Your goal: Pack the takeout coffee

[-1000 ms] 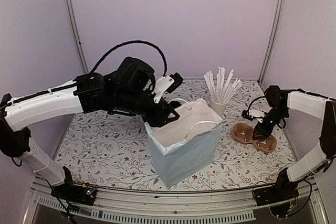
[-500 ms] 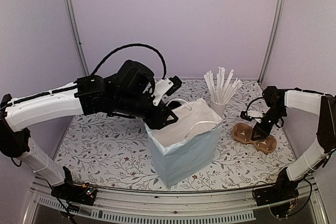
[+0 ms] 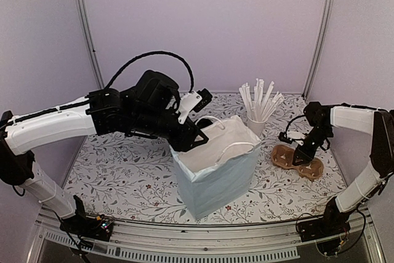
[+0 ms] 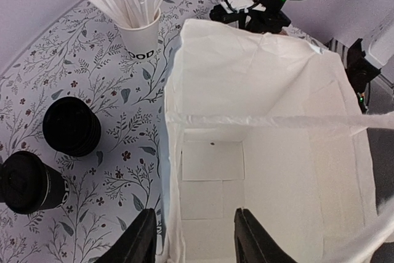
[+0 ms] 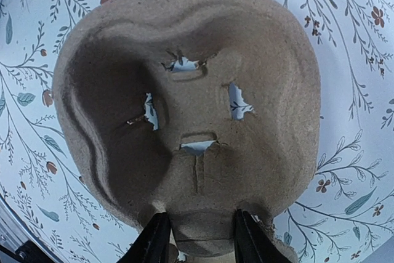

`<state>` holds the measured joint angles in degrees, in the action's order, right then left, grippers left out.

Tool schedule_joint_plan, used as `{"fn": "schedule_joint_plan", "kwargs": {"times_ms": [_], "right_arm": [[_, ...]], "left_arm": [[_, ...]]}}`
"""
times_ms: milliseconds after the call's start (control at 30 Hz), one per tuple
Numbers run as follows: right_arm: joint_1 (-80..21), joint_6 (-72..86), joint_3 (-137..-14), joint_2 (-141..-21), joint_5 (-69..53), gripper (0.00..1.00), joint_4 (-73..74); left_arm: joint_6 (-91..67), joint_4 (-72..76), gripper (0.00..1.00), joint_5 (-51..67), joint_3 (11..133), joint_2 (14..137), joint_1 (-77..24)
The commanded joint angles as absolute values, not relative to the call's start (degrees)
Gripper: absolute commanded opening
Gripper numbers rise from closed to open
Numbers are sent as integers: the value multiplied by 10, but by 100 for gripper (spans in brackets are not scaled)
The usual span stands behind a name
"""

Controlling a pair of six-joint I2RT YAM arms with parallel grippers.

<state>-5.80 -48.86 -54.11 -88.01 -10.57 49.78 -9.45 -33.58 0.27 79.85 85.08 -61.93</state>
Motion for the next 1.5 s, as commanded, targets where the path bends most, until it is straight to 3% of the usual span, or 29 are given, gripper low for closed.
{"fn": "schedule_joint_plan", "kwargs": {"times_ms": [0, 300, 500, 800, 1067, 1233, 1467], "right_arm": [[-67, -480, -547, -893, -95, 36, 490], [-71, -469, -565, -870, -93, 30, 513], [-71, -463, -612, -788, -153, 28, 573], [-72, -461, -779, -699, -354, 27, 641], [-76, -427, -881, -684, -574, 27, 536], [-148, -379, -941, -715, -638, 27, 500], [-307, -395, -981, -765, -573, 27, 509]], "left_arm": [[-97, -322, 46, 9, 788, 833, -610], [-97, -321, 46, 3, 783, 823, -609], [-94, -321, 45, 2, 783, 816, -603], [-104, -343, 55, 1, 796, 801, -595], [-133, -371, 58, 6, 805, 791, -587], [-151, -395, 58, 23, 816, 805, -586], [-146, -379, 53, 42, 841, 842, -578]]}}
